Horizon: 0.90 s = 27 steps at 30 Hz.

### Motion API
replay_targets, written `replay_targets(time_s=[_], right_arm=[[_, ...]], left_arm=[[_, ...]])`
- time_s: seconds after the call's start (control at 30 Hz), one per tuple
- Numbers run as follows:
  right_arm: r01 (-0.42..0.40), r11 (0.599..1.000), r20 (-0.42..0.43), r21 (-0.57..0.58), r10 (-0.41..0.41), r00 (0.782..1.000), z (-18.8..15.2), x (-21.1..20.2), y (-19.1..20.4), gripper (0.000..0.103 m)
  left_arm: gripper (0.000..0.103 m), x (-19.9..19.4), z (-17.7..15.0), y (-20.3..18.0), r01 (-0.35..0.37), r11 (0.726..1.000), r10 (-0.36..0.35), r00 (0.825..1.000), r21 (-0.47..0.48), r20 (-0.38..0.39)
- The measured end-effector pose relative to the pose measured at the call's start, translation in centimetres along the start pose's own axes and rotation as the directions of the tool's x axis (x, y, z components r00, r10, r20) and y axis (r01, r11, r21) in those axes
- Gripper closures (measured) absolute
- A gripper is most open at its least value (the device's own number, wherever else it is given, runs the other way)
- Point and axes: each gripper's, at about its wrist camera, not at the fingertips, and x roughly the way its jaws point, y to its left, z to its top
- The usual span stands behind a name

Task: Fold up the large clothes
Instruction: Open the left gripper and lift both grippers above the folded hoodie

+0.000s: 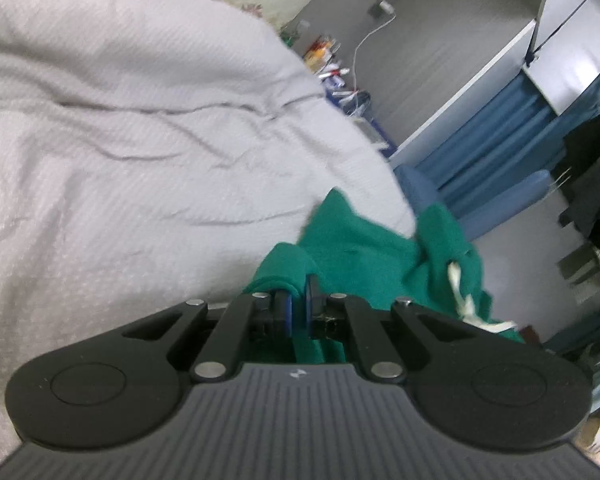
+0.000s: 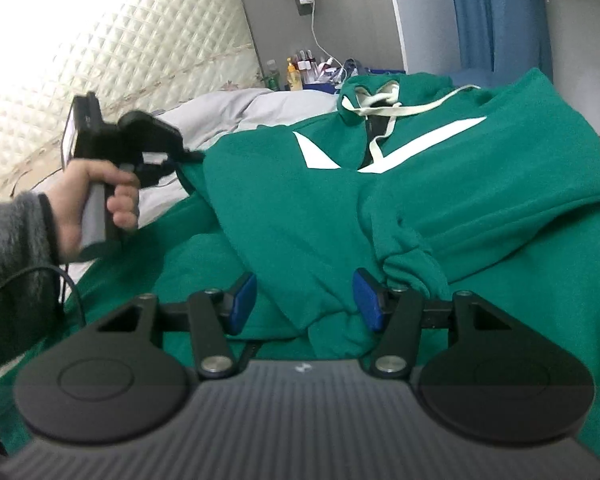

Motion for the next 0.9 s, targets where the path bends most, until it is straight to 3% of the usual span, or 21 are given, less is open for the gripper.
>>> replay_targets(time_s=[0.1, 0.17, 0.23, 0.33, 0.53, 0.67, 0.77, 0.9], right_arm=[[-0.027, 0.998, 0.018, 0.063, 0.026, 1.0, 0.2, -0.3, -0.8, 0.047], [-0.05, 0.993, 0.04, 0.103, 0.046, 0.998, 0.4, -0.7, -1.3, 0.047], [-0.066, 0.99, 0.066, 0.128, 0.058, 0.996, 0.6, -1.3, -1.4, 0.047], [-0.077, 0.987, 0.105, 0.139, 0.063, 0.993, 0.5, -2.4, -1.2, 0.046], [-0.035, 0.99, 0.185, 0.133, 0.009, 0.983, 0.3, -4.1, -0.7, 0.046], [0.037, 0.992, 0.196, 0.121, -0.061, 0.979, 0.4, -4.1, -0.5, 0.047], [0.103, 0.991, 0.174, 0.091, -0.118, 0.978, 0.4, -3.3, -0.2, 0.051], [0.168, 0.983, 0.126, 0.075, -0.177, 0.976, 0.2, -1.6, -0.4, 0.053]], left_arm=[[0.094, -0.6, -0.3, 0.1, 0.001, 0.999, 0.0, 1.0, 0.05, -0.012], [0.073, -1.0, -0.4, -0.7, -0.002, 0.996, 0.006, 0.999, 0.09, -0.044], [0.061, -2.2, -0.8, -1.7, -0.011, 0.984, 0.02, 0.999, 0.176, -0.045], [0.05, -5.4, -3.1, -4.0, -0.019, 0.937, 0.011, 1.0, 0.349, 0.023], [0.049, -9.9, -9.1, -7.9, 0.073, 0.826, -0.077, 0.997, 0.559, -0.017], [0.049, -10.7, -11.8, -9.7, 0.178, 0.809, -0.163, 0.984, 0.561, -0.078], [0.049, -9.5, -13.5, -10.4, 0.202, 0.778, -0.167, 0.979, 0.595, -0.115], [0.049, -7.3, -14.8, -10.1, 0.217, 0.771, -0.151, 0.976, 0.598, -0.159]])
